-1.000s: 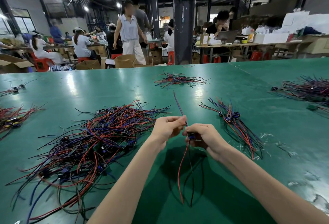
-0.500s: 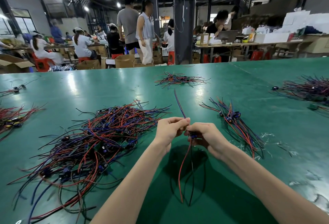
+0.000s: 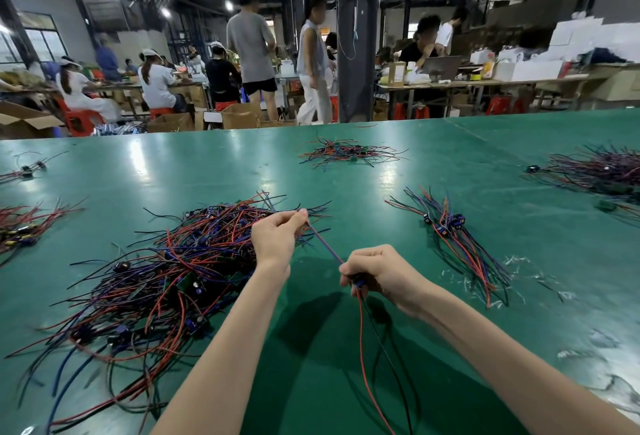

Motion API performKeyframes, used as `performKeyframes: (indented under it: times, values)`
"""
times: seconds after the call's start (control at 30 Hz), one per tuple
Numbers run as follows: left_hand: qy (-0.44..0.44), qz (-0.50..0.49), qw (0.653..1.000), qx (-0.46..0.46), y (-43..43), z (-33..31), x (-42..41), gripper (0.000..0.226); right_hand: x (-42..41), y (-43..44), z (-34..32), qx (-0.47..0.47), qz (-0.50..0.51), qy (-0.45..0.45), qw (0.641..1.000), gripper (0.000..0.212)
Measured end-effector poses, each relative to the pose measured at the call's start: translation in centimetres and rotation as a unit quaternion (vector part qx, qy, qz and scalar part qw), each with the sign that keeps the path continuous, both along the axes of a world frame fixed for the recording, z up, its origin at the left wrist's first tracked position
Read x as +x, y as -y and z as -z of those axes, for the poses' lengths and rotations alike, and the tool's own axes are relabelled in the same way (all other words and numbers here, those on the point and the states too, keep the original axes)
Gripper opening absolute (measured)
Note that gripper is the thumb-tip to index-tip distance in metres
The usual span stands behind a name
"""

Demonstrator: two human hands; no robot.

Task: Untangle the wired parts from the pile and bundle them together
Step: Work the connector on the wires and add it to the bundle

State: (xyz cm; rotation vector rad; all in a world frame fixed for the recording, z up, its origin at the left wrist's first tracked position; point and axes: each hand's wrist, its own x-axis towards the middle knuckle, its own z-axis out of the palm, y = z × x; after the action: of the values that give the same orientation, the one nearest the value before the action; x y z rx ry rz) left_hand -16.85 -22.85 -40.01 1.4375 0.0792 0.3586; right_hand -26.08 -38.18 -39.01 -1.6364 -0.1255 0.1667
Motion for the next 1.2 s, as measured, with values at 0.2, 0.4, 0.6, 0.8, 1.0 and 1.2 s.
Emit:
performKeyframes:
  times: [0.2, 0.4, 0.6, 0.8, 1.0, 1.2]
  values:
    - [-0.001, -0.007, 1.0, -0.007, -0.7, -0.2, 0.3, 0.006, 0.1, 0.0, -0.2, -0.004, -0.018, 0.003, 1.0, 0.034]
    - [-0.028, 0.002, 0.999, -0.035, 1.5, 0.7, -0.8, 0.015, 0.2, 0.3, -0.1, 0.008, 0.032, -0.006, 0.999, 0.024]
    - [-0.116, 0.246, 0.962, -0.007, 3.9, -0.4, -3.0, 0.033, 1.2, 1.8, -0.7, 0.023, 0.186, 0.02, 0.982, 0.021]
    - [-0.09, 0.346, 0.927, 0.11, 5.2, -0.3, -4.5, 0.028, 1.8, 3.3, -0.8, 0.041, 0.247, 0.009, 0.968, 0.02]
    - [-0.07, 0.378, 0.917, 0.108, 5.4, -0.1, -5.5, 0.023, 2.2, 3.6, -0.4, 0.068, 0.239, -0.014, 0.969, 0.02]
    - [-0.099, 0.369, 0.92, 0.086, 5.5, 0.2, -5.5, 0.008, 2.2, 3.6, -0.2, 0.092, 0.195, -0.029, 0.976, 0.023]
